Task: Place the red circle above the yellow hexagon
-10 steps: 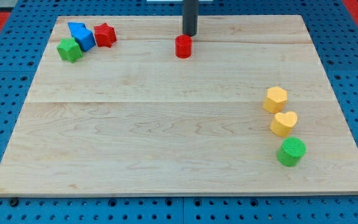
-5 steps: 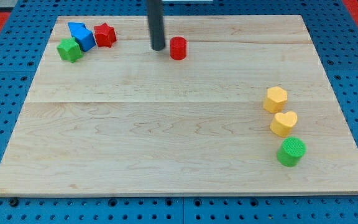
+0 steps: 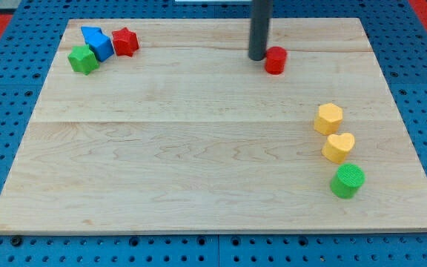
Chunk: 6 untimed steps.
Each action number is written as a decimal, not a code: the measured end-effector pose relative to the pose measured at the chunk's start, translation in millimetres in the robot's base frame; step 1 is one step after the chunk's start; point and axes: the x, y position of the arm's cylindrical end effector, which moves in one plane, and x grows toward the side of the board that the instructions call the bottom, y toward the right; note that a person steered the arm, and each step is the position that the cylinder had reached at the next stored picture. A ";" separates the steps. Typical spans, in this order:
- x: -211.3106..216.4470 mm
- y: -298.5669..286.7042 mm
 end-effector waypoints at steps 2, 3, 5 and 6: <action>-31.0 -12.5; -10.8 1.1; 34.2 -8.1; -6.3 0.4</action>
